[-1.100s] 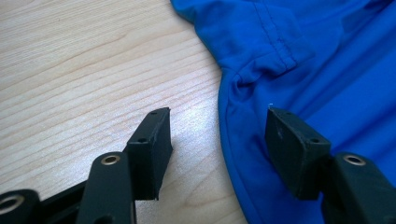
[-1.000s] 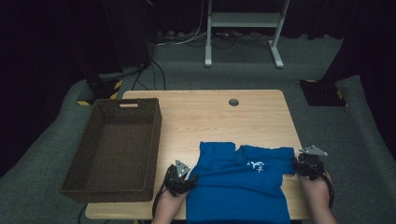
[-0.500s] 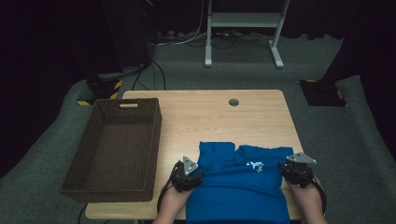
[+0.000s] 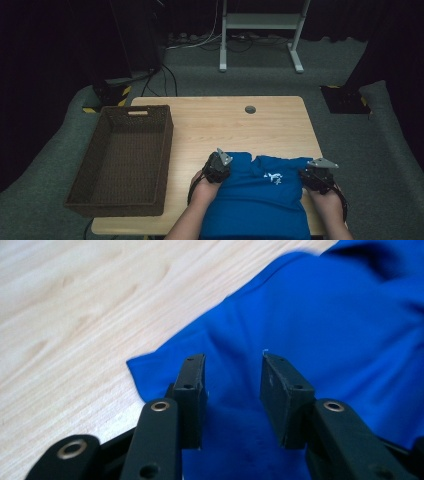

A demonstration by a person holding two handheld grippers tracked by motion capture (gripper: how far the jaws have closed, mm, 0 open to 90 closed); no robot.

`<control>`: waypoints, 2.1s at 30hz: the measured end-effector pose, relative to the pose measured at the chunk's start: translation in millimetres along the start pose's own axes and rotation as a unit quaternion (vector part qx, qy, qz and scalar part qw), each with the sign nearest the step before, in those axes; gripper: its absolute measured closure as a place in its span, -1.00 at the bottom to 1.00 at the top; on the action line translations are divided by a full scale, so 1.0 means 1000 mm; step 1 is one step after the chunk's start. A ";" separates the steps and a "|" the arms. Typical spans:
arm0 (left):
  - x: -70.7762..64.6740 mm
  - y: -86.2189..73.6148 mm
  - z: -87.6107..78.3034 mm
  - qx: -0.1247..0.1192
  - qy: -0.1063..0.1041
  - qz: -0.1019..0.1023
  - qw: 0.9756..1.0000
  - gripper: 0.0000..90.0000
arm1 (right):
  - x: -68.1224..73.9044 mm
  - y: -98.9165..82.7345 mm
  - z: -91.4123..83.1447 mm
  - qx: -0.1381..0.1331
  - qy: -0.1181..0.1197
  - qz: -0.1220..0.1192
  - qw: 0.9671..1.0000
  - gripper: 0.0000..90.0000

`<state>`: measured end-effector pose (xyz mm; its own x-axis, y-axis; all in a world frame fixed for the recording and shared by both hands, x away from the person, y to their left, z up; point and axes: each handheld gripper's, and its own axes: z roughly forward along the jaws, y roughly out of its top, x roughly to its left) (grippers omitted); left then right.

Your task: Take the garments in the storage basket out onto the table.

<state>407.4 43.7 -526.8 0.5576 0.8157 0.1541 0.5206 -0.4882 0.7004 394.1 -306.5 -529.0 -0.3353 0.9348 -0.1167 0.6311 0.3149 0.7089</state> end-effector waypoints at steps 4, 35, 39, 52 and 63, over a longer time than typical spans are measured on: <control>0.005 -0.010 -0.002 -0.008 0.016 -0.007 1.000 0.44 | -0.003 -0.002 -0.001 -0.004 0.000 0.002 1.000 0.48; 0.023 -0.041 -0.024 -0.026 0.006 -0.045 0.999 0.30 | -0.001 -0.009 -0.017 -0.001 0.008 -0.001 1.000 0.43; 0.022 -0.046 -0.028 -0.026 -0.002 -0.056 0.998 0.30 | -0.003 -0.013 -0.013 0.004 0.019 0.013 1.000 0.43; 0.002 -0.068 -0.056 -0.023 -0.032 -0.036 0.999 0.12 | -0.005 -0.050 -0.049 -0.004 0.030 0.015 0.999 0.43; 0.014 -0.001 -0.026 -0.041 -0.039 -0.040 0.998 0.17 | 0.002 -0.047 -0.046 -0.008 0.026 0.008 1.000 0.43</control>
<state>398.0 64.0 -506.9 0.5663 0.8230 0.0439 0.5130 -0.3937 0.7628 331.2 -326.9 -530.6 -0.3621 0.9296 -0.0685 0.6250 0.2967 0.7221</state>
